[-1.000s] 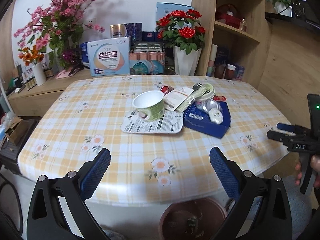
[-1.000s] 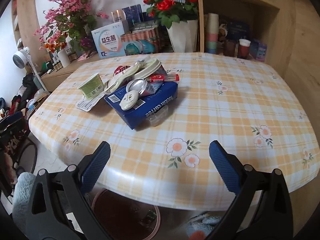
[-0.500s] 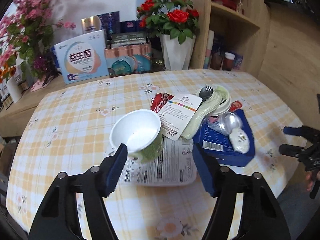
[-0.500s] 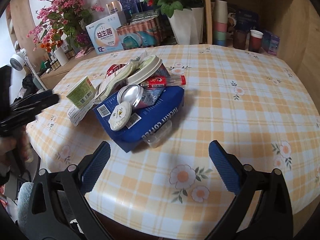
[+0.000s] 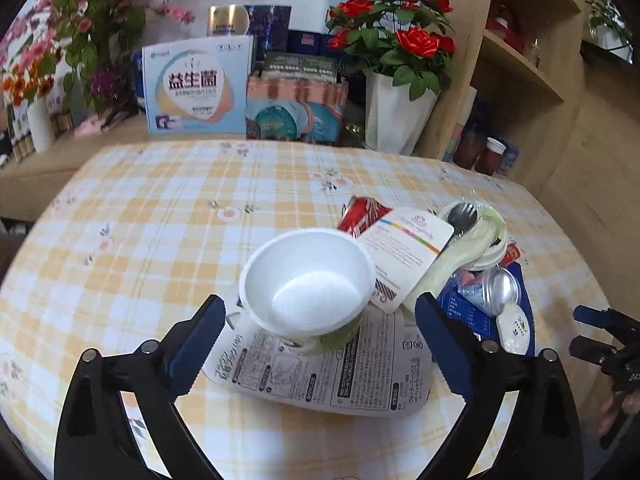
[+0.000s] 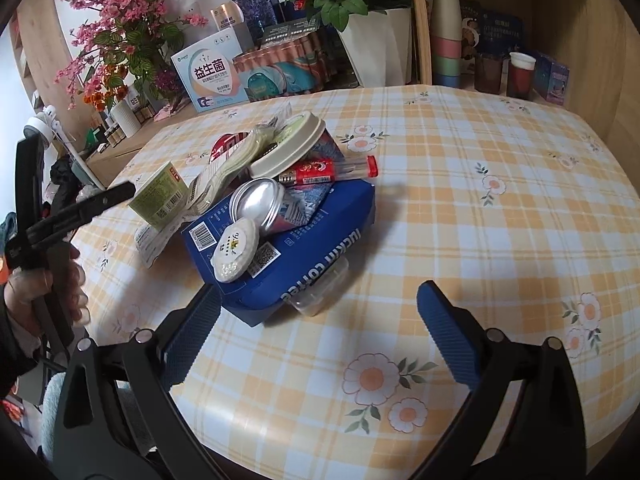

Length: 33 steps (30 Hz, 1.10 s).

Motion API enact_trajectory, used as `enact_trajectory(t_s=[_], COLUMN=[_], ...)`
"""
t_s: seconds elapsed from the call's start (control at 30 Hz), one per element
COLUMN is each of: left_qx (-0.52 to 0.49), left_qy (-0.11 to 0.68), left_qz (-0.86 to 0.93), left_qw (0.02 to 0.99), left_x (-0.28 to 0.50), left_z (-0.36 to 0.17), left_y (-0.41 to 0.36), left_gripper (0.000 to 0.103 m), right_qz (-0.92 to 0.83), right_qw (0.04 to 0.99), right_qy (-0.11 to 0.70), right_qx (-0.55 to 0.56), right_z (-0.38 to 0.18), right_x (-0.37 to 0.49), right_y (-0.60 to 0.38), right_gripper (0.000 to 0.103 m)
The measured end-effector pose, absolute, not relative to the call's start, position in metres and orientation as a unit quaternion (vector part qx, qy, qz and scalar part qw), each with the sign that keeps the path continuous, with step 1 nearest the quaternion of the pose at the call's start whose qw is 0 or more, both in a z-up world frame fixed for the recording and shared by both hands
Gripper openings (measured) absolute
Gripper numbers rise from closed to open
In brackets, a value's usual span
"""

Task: Collect trash
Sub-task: 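Close the left tool on the white paper cup while the right tool grasps the white round packet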

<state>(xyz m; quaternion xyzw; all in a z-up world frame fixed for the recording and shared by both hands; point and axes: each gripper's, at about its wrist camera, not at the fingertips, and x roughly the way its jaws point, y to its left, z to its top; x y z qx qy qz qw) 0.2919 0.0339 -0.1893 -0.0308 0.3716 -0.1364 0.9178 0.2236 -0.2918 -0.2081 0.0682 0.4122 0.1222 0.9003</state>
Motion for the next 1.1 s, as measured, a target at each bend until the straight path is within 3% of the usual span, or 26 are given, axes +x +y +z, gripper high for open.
enact_trajectory(t_s=[0.4, 0.53, 0.6, 0.77, 0.93, 1.1], left_qx=[-0.123, -0.13, -0.119, -0.078, -0.076, -0.06], left_qy=[0.429, 0.426, 0.421, 0.402, 0.379, 0.354], left_qz=[-0.106, -0.11, -0.117, -0.108, -0.114, -0.129], left_qw=[0.888, 0.888, 0.892, 0.906, 0.915, 0.924], left_x=[0.332, 0.336, 0.335, 0.327, 0.312, 0.29], left_z=[-0.229, -0.23, -0.229, -0.221, -0.21, -0.192], left_y=[0.048, 0.045, 0.041, 0.034, 0.037, 0.036], left_gripper=[0.095, 0.093, 0.075, 0.074, 0.074, 0.074], right_qz=[0.121, 0.124, 0.126, 0.138, 0.156, 0.16], right_qw=[0.899, 0.901, 0.9, 0.899, 0.895, 0.891], right_qy=[0.415, 0.414, 0.415, 0.413, 0.416, 0.421], right_qx=[0.063, 0.036, 0.035, 0.039, 0.046, 0.059], right_z=[-0.212, -0.214, -0.215, -0.216, -0.217, -0.221], right_x=[0.235, 0.239, 0.241, 0.247, 0.257, 0.267], right_y=[-0.278, -0.266, -0.263, -0.254, -0.241, -0.231], right_gripper=[0.097, 0.084, 0.084, 0.079, 0.062, 0.058])
